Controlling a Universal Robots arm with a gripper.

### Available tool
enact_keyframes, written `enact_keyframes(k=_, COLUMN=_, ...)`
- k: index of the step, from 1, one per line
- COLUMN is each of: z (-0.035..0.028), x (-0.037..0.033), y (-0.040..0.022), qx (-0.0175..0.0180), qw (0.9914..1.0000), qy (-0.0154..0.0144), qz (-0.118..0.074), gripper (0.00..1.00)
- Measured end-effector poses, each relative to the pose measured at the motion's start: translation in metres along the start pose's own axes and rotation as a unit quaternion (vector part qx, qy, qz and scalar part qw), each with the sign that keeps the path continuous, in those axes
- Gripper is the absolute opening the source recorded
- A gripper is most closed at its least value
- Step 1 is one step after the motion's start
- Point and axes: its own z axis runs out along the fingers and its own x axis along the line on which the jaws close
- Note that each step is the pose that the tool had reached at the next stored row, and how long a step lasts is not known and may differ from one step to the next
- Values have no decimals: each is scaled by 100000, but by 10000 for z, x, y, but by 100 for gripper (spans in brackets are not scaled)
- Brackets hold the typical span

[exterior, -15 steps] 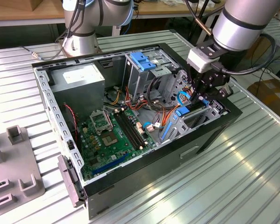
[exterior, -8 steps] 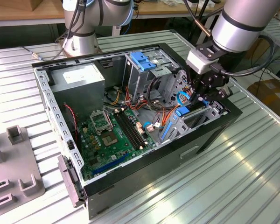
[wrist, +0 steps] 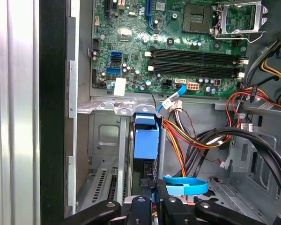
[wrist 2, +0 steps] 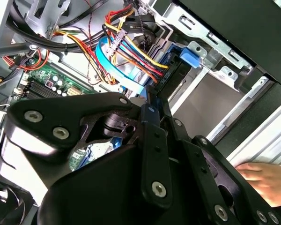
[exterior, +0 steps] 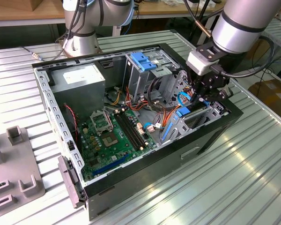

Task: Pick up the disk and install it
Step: 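Insert the second disk wire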

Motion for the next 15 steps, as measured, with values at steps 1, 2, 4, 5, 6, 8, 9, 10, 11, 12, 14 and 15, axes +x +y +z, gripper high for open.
enact_keyframes(k=1, z=6, x=0, y=1, qx=41, qw=100000, qy=-29, qz=4, gripper=16)
enact_keyframes(k=2, z=14, x=1, y=3, qx=58, qw=100000, qy=-43, qz=3, gripper=16)
enact_keyframes(k=4, z=35, x=1, y=10, qx=75, qw=100000, qy=-93, qz=8, gripper=16)
enact_keyframes(k=5, z=37, x=1, y=12, qx=74, qw=100000, qy=-93, qz=10, gripper=16)
enact_keyframes(k=6, z=38, x=1, y=12, qx=73, qw=100000, qy=-93, qz=9, gripper=16)
enact_keyframes(k=8, z=40, x=1, y=12, qx=76, qw=100000, qy=-106, qz=9, gripper=16)
enact_keyframes(k=9, z=40, x=1, y=13, qx=76, qw=100000, qy=-104, qz=6, gripper=16)
enact_keyframes(k=10, z=46, x=1, y=15, qx=79, qw=100000, qy=-115, qz=10, gripper=16)
enact_keyframes(k=11, z=49, x=1, y=16, qx=75, qw=100000, qy=-110, qz=9, gripper=16)
enact_keyframes(k=12, z=49, x=1, y=16, qx=75, qw=100000, qy=-103, qz=9, gripper=16)
enact_keyframes(k=14, z=49, x=2, y=16, qx=75, qw=100000, qy=-101, qz=8, gripper=16)
enact_keyframes(k=15, z=49, x=2, y=16, qx=75, qw=100000, qy=-98, qz=9, gripper=16)
